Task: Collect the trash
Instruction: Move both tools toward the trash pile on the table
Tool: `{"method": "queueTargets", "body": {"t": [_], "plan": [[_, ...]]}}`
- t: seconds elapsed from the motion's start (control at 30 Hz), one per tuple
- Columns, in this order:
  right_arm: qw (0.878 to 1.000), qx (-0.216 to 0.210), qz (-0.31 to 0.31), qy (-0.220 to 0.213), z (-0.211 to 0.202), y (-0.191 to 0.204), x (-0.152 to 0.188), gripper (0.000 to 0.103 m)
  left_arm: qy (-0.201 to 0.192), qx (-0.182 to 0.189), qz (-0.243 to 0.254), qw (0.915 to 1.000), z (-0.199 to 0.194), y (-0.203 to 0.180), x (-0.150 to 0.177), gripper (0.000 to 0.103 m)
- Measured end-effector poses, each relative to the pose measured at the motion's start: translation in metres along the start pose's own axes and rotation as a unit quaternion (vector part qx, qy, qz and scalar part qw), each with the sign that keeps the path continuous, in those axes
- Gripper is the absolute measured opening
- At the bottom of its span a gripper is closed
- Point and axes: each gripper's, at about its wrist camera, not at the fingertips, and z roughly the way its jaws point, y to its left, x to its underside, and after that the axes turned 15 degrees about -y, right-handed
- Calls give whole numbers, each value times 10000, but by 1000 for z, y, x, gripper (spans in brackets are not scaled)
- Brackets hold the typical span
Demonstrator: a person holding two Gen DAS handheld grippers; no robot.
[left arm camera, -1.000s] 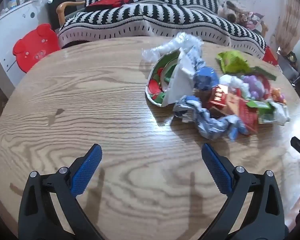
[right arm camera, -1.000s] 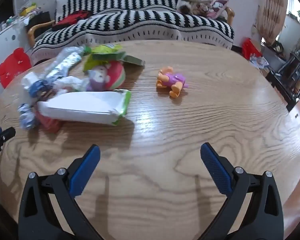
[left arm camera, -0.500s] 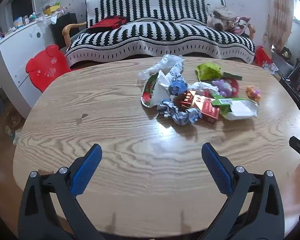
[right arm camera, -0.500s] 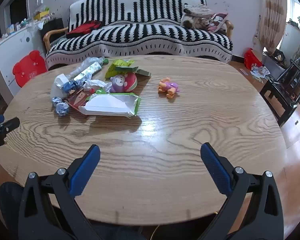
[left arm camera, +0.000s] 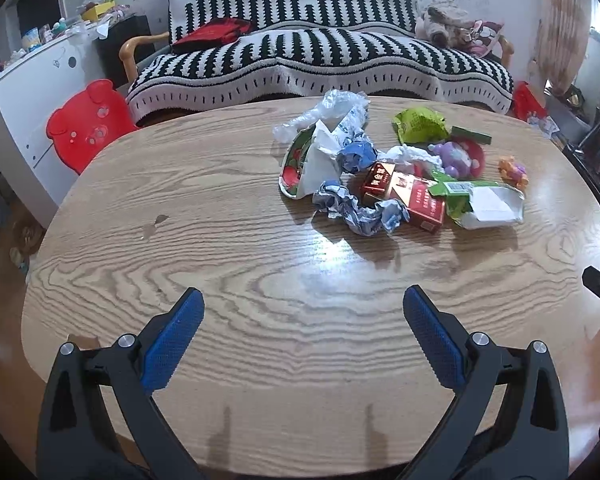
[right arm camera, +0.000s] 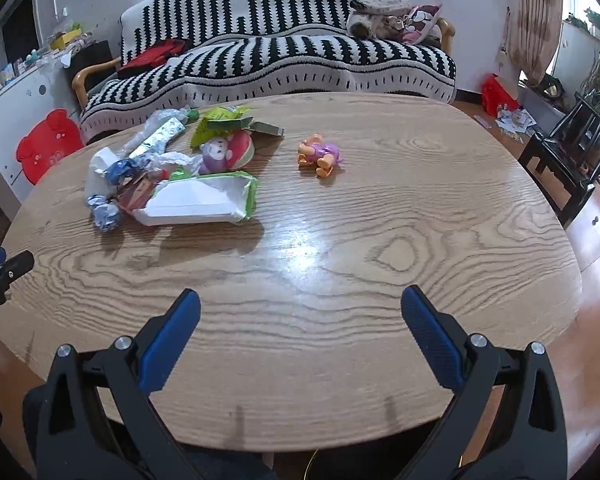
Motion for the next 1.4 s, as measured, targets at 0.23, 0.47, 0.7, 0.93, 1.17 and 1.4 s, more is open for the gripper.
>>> {"method": "queueTargets", "body": {"t": [0.23, 0.47, 0.7, 0.93, 1.17, 1.4], "plan": [[10000, 7, 8, 49, 19, 1, -5, 97, 83, -62, 29, 9999, 21, 0, 1, 97], [9998, 11, -170, 67, 38, 8, -10, 97, 196, -80, -25, 9998, 40, 7, -1, 97], [9999, 16, -85, 115, 51, 6, -13, 97, 275, -60, -112, 9995, 54, 13, -4, 97], [9998, -25, -117, 156, 56, 9, -10, 97, 338, 2, -193, 9992, 60, 13, -2, 97], [9997, -49, -99, 214, 58, 9, -6, 97, 359, 3, -159, 9992, 61, 9, 0, 97], [9997, -43, -68, 226, 56, 6, -3, 97, 374, 7, -150, 9992, 59, 7, 1, 97]]}}
